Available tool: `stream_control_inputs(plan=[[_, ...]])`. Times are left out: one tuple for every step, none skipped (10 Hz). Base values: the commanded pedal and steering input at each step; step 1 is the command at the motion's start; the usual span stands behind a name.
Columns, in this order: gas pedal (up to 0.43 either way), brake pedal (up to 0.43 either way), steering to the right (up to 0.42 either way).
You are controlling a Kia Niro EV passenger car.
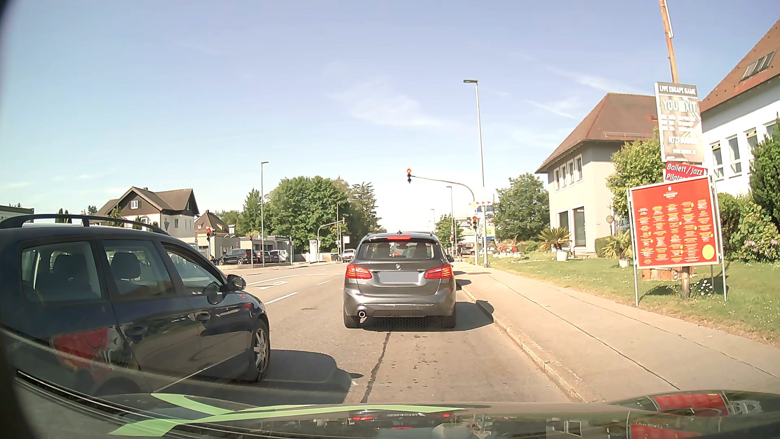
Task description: Follow the waypoints while adhering to traffic rules and regulations
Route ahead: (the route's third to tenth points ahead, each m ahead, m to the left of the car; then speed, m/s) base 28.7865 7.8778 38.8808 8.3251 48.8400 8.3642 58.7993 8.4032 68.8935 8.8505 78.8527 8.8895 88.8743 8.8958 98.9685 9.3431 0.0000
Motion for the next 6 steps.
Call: stream_control_inputs(plan=[[0.0,0.22,-0.03],[0.0,0.22,-0.03],[0.0,0.213,-0.03],[0.0,0.213,-0.029],[0.0,0.213,-0.029],[0.0,0.213,-0.03]])
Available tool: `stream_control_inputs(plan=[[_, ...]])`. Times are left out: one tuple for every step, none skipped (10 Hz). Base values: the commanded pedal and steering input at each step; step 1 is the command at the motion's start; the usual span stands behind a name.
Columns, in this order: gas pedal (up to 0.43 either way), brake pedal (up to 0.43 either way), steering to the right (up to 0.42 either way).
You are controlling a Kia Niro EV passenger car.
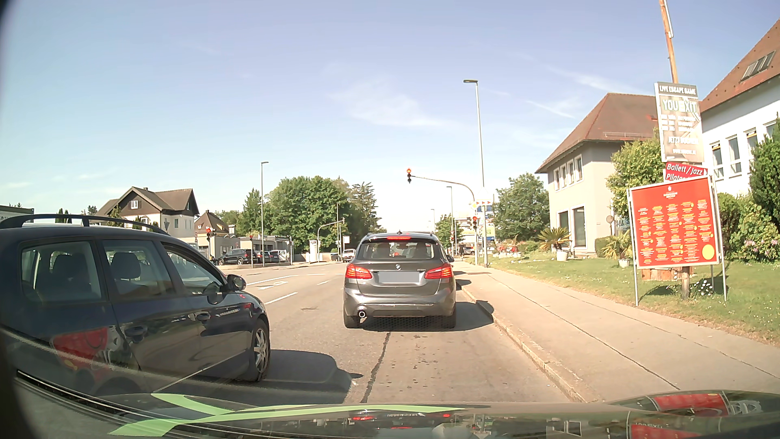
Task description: Follow the waypoints while adhering to traffic rules and regulations
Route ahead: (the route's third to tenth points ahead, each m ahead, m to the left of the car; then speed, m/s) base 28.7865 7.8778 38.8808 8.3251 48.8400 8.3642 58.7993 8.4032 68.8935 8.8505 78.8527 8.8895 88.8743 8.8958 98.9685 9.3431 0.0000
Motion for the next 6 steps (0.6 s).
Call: stream_control_inputs(plan=[[0.0,0.213,-0.03],[0.0,0.213,-0.029],[0.0,0.213,-0.03],[0.0,0.22,-0.03],[0.0,0.213,-0.03],[0.0,0.213,-0.03]])
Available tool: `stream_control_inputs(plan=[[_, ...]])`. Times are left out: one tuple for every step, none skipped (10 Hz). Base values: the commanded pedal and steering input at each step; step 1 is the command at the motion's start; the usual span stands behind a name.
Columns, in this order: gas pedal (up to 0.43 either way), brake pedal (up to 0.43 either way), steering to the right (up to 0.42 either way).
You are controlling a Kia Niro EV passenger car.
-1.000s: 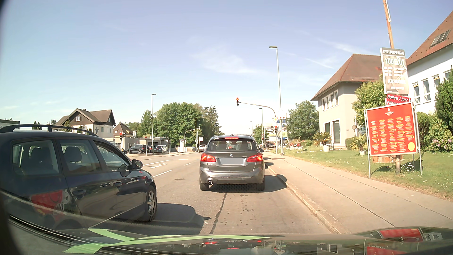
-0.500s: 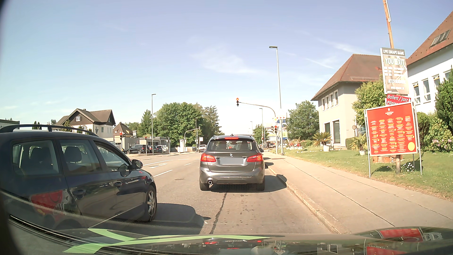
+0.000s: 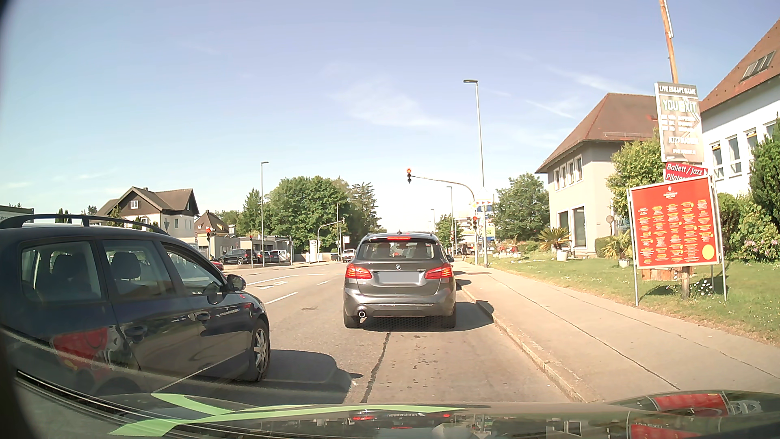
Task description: Follow the waypoints while adhering to traffic rules and regulations
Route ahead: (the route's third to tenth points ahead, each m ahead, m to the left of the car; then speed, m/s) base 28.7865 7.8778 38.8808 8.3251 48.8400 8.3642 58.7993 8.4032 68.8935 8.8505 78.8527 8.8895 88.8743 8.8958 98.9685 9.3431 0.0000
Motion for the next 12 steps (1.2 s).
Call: stream_control_inputs(plan=[[0.0,0.213,-0.03],[0.0,0.213,-0.03],[0.0,0.213,-0.029],[0.0,0.213,-0.03],[0.0,0.213,-0.03],[0.0,0.213,-0.029],[0.0,0.213,-0.03],[0.0,0.213,-0.03],[0.0,0.213,-0.03],[0.0,0.213,-0.03],[0.0,0.213,-0.03],[0.0,0.213,-0.029]])
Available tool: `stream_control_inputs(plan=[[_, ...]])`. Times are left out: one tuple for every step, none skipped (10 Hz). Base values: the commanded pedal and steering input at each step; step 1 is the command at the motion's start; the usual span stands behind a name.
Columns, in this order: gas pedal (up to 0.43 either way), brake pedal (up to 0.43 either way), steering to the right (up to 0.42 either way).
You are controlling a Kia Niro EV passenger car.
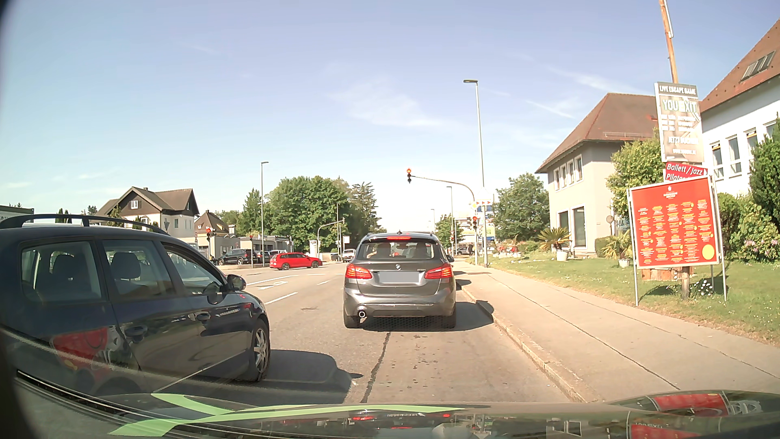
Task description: Follow the waypoints while adhering to traffic rules and regulations
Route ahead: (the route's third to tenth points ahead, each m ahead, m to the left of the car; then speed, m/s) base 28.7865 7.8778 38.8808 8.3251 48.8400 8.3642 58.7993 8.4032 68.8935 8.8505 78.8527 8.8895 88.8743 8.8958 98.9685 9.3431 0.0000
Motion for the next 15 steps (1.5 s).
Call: stream_control_inputs(plan=[[0.0,0.213,-0.029],[0.0,0.213,-0.03],[0.0,0.213,-0.029],[0.0,0.213,-0.03],[0.0,0.213,-0.029],[0.0,0.213,-0.03],[0.0,0.213,-0.03],[0.0,0.213,-0.03],[0.0,0.213,-0.03],[0.0,0.213,-0.029],[0.0,0.213,-0.03],[0.0,0.213,-0.03],[0.0,0.213,-0.03],[0.0,0.213,-0.029],[0.0,0.213,-0.03]])
